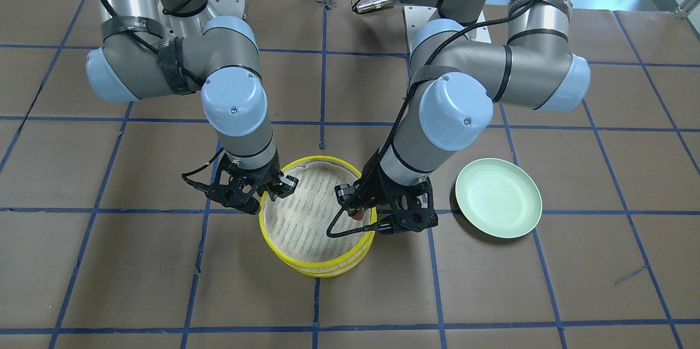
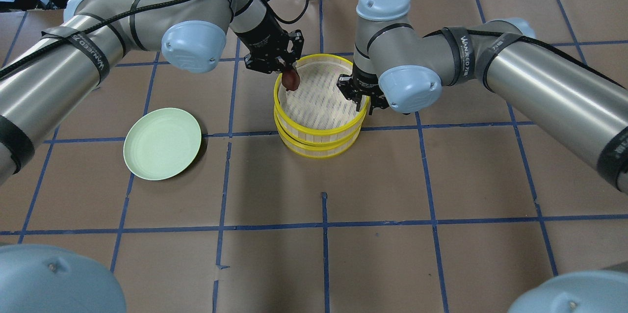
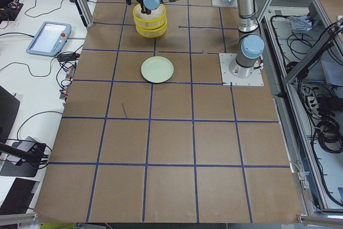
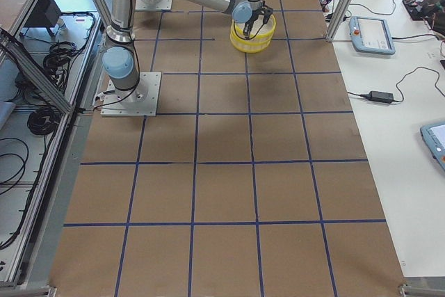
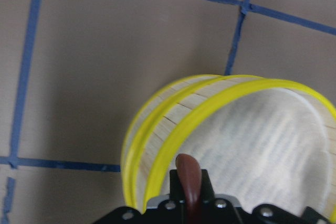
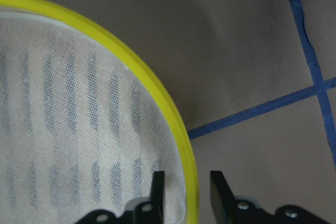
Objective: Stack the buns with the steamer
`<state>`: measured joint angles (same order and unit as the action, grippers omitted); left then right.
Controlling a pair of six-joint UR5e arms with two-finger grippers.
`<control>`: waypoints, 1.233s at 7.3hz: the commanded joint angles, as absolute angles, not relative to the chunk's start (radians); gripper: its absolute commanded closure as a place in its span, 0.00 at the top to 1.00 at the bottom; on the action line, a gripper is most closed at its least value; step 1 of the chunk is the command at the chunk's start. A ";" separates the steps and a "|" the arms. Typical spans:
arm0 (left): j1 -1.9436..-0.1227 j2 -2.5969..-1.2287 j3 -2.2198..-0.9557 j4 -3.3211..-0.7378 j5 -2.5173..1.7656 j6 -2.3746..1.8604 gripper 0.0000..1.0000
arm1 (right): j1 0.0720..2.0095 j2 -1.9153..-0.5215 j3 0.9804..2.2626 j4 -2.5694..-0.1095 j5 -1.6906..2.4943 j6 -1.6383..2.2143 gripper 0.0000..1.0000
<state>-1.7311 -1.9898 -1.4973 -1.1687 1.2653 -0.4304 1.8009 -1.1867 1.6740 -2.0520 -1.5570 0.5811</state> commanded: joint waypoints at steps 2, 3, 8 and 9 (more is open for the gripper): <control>-1.735 -1.959 -1.491 -1.166 1.258 -0.443 1.00 | 1.795 -1.193 1.667 -2.054 -1.560 0.566 0.72; -1.727 -1.909 -1.477 -1.183 1.264 -0.440 1.00 | 1.778 -1.222 1.663 -2.048 -1.559 0.528 0.75; -1.721 -1.660 -1.493 -1.551 1.503 -0.220 1.00 | 1.562 -1.421 1.426 -1.579 -1.549 0.188 0.79; -1.706 -1.658 -1.482 -1.568 1.506 -0.163 1.00 | 1.540 -1.458 1.398 -1.480 -1.565 0.132 0.79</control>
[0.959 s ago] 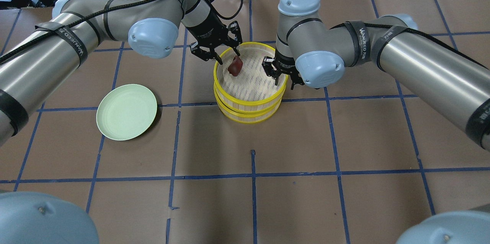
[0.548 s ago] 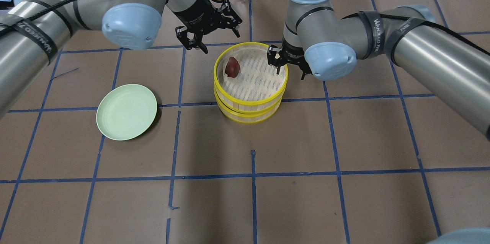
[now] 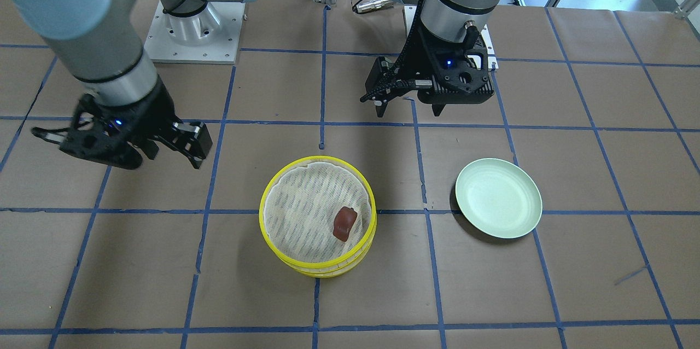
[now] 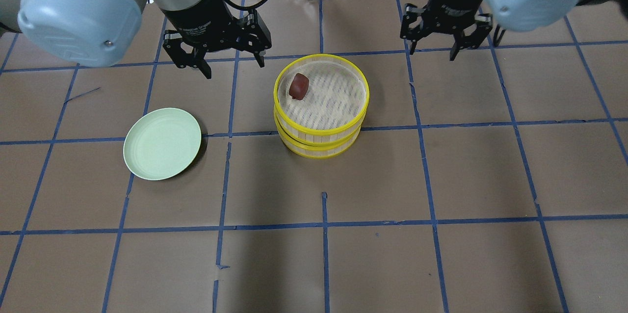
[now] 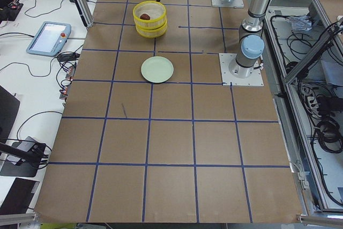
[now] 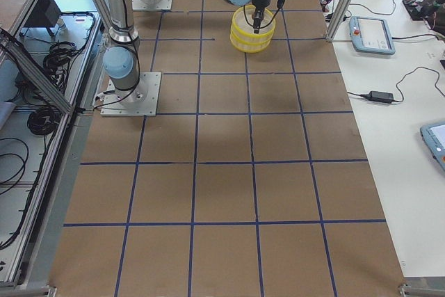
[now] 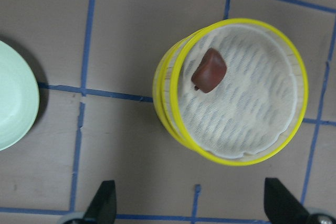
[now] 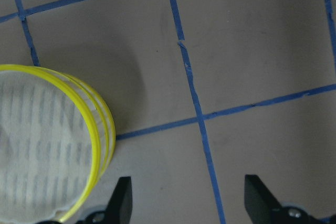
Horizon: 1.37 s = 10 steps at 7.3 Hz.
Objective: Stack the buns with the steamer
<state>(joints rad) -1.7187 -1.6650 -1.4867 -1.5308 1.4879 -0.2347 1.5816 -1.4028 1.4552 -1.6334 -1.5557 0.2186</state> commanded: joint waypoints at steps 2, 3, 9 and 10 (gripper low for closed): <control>-1.618 -1.648 -1.482 -1.614 1.514 -0.028 1.00 | 1.558 -1.534 1.429 -1.402 -1.604 0.066 0.86; -1.617 -1.638 -1.486 -1.633 1.519 -0.029 1.00 | 1.551 -1.542 1.446 -1.410 -1.603 0.019 0.96; -1.618 -1.626 -1.503 -1.621 1.551 -0.028 1.00 | 1.552 -1.548 1.462 -1.466 -1.597 0.002 1.00; -1.617 -1.626 -1.503 -1.621 1.552 -0.025 1.00 | 1.552 -1.548 1.460 -1.466 -1.600 0.000 1.00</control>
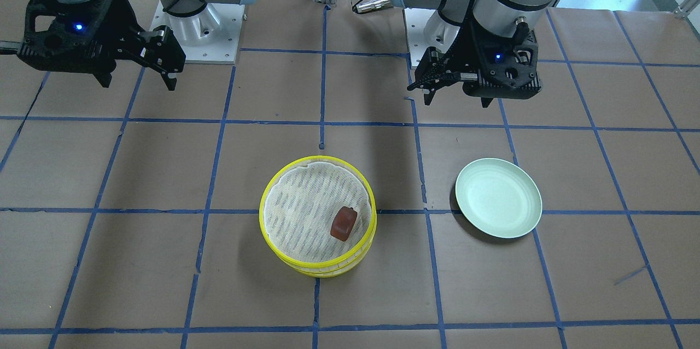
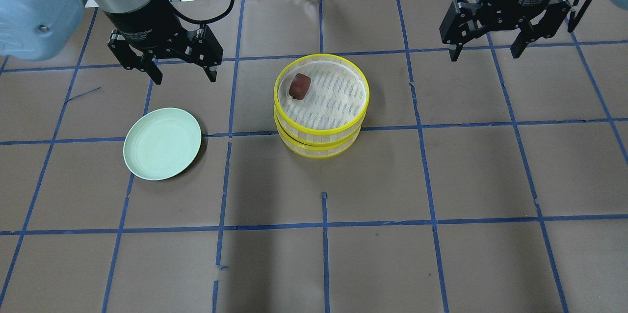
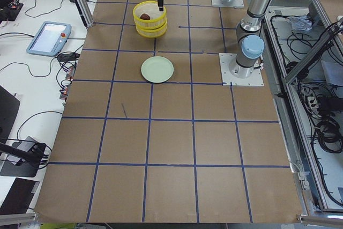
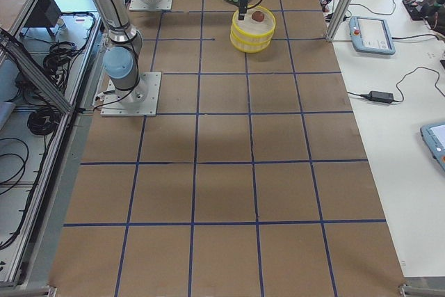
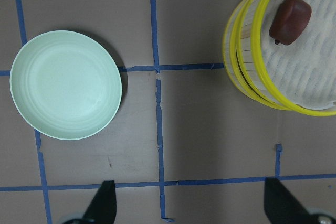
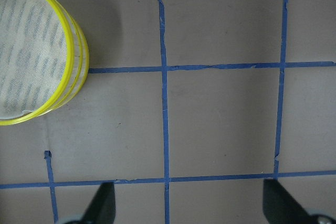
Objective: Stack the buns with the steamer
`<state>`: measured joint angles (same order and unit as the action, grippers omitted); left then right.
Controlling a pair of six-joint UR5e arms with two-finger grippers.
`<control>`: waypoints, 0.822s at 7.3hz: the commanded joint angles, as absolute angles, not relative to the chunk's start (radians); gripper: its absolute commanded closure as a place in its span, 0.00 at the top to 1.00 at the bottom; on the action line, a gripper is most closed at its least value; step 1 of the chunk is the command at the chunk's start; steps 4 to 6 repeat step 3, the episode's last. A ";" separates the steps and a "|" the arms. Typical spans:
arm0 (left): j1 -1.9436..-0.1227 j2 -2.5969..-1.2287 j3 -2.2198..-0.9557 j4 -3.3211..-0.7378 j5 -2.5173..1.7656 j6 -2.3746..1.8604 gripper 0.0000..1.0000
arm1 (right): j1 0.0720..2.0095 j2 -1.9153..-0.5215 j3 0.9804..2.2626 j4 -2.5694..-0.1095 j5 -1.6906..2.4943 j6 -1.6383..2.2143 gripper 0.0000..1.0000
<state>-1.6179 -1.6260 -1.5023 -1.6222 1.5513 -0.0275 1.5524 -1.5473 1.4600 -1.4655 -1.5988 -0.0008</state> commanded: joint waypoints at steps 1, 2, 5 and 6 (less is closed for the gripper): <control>-1.615 -1.626 -1.503 -1.621 1.552 -0.023 1.00 | 1.552 -1.548 1.460 -1.470 -1.600 0.002 1.00; -1.617 -1.626 -1.503 -1.621 1.551 -0.021 1.00 | 1.551 -1.548 1.462 -1.480 -1.603 0.002 1.00; -1.617 -1.626 -1.503 -1.621 1.551 -0.018 1.00 | 1.551 -1.548 1.462 -1.480 -1.605 0.002 1.00; -1.617 -1.626 -1.503 -1.621 1.551 -0.018 1.00 | 1.551 -1.548 1.462 -1.480 -1.605 0.002 1.00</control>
